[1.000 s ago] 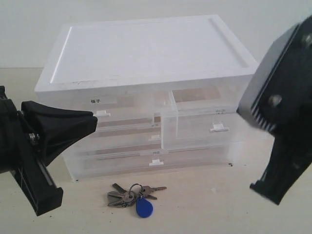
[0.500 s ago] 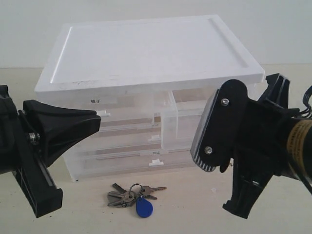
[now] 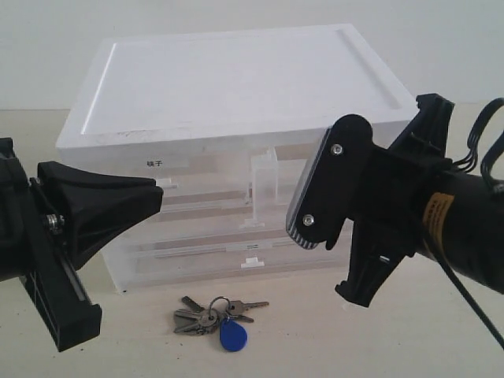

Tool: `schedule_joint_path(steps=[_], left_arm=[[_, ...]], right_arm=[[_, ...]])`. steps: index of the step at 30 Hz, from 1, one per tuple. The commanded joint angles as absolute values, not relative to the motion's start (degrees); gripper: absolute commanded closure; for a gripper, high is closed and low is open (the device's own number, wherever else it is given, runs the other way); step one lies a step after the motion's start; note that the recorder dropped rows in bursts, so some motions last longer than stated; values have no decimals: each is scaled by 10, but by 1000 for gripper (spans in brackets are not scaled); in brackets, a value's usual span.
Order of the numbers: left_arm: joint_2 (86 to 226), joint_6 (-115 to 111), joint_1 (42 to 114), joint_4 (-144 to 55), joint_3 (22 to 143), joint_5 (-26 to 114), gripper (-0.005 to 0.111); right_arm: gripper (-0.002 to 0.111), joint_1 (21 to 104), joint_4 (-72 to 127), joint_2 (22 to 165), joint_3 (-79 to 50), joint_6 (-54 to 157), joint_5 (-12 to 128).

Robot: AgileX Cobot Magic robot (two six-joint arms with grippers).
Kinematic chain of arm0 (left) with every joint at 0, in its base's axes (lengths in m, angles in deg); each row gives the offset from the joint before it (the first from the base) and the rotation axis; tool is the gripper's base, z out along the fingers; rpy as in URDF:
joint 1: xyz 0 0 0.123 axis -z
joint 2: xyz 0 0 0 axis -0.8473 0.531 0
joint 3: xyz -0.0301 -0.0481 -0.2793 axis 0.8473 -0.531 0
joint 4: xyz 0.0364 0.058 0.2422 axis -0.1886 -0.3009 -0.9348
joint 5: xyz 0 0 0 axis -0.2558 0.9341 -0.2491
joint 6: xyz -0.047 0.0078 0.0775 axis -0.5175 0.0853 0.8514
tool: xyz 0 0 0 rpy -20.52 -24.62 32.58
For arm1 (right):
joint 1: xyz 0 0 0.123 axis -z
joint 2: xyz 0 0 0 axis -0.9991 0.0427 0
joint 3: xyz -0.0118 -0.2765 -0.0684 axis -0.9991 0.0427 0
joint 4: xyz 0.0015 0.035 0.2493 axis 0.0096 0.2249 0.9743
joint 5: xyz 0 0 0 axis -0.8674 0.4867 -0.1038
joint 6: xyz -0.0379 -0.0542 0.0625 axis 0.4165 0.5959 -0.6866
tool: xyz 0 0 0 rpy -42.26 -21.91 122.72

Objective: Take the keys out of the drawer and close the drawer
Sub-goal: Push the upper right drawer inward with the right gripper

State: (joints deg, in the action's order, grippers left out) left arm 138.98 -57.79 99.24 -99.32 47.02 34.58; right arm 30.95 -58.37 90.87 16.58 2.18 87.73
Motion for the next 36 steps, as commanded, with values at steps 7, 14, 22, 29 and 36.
schedule_joint_path(steps=[7,14,22,29,36], left_arm=[[1386,-583,992,-984,467,342,102],[1386,-583,992,-981,467,342,102],[1386,-583,992,-981,467,342,102],[1386,-583,992,-981,461,346,102],[1386,-583,992,-981,458,340,102]], right_arm=[[108,310,-659,930,161,-55,894],[108,310,-725,970,161,-123,937],[108,310,-725,966,161,-169,922],[108,267,-718,893,161,-159,860],[108,258,-725,937,182,-145,863]])
